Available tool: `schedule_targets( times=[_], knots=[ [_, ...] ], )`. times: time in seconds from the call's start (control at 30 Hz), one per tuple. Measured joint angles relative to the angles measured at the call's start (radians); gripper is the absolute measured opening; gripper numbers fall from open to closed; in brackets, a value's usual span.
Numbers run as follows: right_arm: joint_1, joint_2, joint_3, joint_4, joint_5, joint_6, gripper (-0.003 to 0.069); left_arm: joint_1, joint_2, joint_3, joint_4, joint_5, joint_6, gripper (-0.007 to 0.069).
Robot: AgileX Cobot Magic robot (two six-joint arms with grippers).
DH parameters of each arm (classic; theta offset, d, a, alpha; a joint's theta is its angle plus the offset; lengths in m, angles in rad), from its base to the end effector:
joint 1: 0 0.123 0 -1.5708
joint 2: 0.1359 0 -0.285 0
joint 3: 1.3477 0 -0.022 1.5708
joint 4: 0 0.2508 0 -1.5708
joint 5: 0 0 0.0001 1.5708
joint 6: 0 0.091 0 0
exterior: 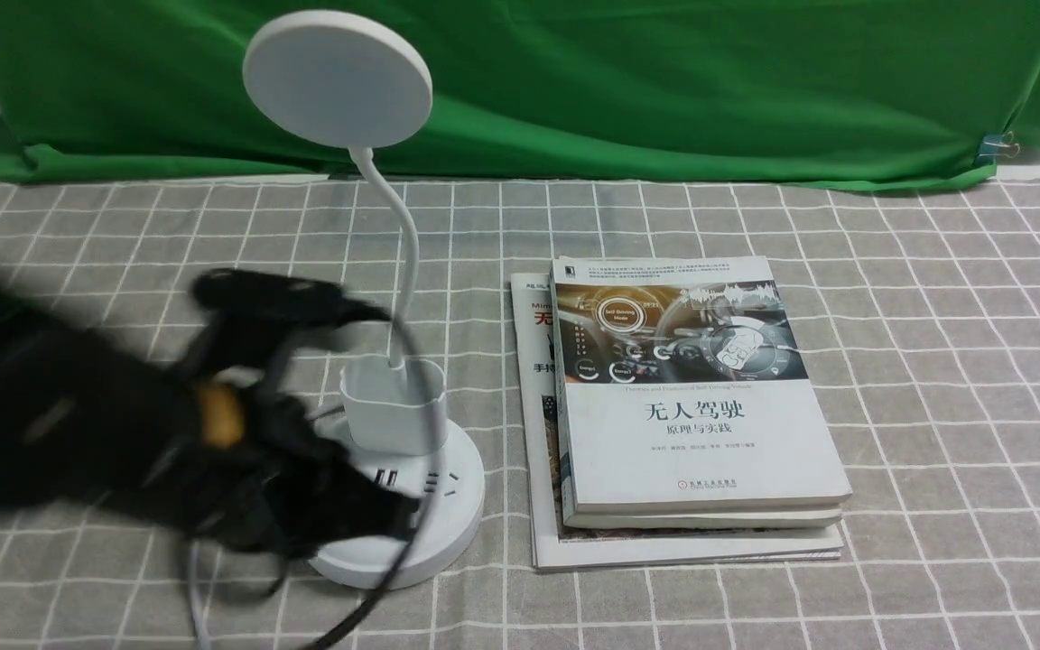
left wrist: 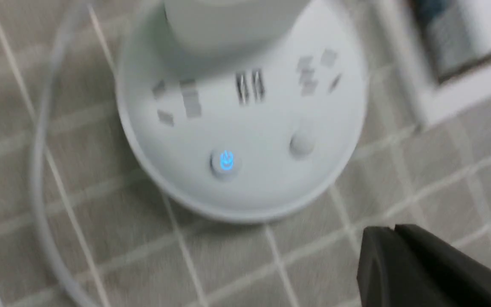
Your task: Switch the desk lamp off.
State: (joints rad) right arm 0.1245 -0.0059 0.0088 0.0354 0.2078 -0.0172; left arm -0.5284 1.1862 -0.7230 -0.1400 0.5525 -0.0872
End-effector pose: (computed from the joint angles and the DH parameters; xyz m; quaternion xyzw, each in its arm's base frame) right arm 0.0552 0.0076 0.1917 -0.0425 0.7481 0.0497 0.6603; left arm 0.1916 -0.1196 0.2551 0.1633 0.9334 -0.1465 0.2838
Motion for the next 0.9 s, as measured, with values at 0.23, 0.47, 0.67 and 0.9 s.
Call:
schedule_targets(
  times=[0.23, 0.47, 0.67, 0.9],
  knots=[
    [0.000, 0.000, 0.000, 0.000, 0.000, 0.000, 0.0036, 0.000, -0.347, 0.305, -0.006, -0.350, -0.001, 0.0001],
    [0.000, 0.000, 0.000, 0.000, 0.000, 0.000, 0.0036, 0.000, -0.441, 0.377, 0.053, -0.398, 0.005, 0.0001],
    [0.000, 0.000, 0.000, 0.000, 0.000, 0.000, 0.0036, 0.000, -0.443, 0.378, 0.133, -0.479, 0.009, 0.0001],
    [0.000, 0.000, 0.000, 0.000, 0.000, 0.000, 0.0036, 0.001, -0.454, 0.385, 0.177, -0.499, 0.020, 0.0001]
  ],
)
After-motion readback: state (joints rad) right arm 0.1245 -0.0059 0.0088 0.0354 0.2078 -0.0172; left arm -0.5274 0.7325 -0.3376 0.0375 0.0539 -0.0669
